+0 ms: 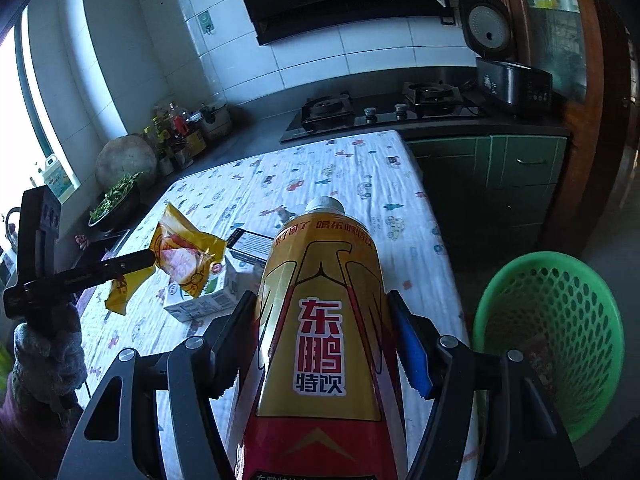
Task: Collect trash
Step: 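Drop the gold bottle into the green basket with the right gripper while the left carries the yellow packet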
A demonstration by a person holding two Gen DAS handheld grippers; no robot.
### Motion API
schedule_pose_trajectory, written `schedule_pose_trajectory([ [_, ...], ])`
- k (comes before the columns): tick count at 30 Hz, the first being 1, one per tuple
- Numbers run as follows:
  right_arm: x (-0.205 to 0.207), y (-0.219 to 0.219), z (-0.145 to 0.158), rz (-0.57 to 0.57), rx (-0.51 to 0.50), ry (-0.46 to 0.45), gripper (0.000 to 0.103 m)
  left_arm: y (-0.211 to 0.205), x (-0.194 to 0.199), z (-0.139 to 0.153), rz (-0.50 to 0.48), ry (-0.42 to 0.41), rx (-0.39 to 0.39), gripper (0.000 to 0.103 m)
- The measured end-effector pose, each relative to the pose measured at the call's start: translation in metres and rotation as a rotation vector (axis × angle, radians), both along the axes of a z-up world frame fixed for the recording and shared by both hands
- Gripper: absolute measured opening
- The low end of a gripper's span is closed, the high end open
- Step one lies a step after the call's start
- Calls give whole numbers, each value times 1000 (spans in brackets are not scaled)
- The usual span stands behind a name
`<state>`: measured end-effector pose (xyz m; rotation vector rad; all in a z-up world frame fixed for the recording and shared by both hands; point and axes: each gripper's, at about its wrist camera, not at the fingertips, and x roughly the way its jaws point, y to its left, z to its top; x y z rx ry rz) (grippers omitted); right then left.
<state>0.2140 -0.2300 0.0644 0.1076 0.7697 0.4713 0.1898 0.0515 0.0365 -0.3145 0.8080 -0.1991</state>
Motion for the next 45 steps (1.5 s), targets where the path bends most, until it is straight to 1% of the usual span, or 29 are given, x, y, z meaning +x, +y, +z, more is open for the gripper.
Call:
schedule_pose_trajectory([
  [8,1,-79,-20,-180,-72,22,63,-65,15,3,-125,1,-13,13],
  [15,18,-146,-54,-323,-144,65,63,-122,31,3,-207,9,1,13],
  [20,34,-179,-78,-382,-145,97,63,-153,47,-1,-242,23,9,13],
  [27,59,-208,-101,-430,-133,96,64,-184,61,-3,-277,30,16,13],
  [33,62,-220,-105,-452,-109,80,66,-211,73,-7,-314,33,27,13],
  [36,53,-222,-100,-454,-114,63,67,-222,77,-9,-328,28,31,13],
  [43,23,-227,-84,-461,-149,20,76,-258,88,-25,-385,66,30,13],
  [45,13,-230,-79,-462,-150,8,76,-270,88,-30,-401,75,39,13],
])
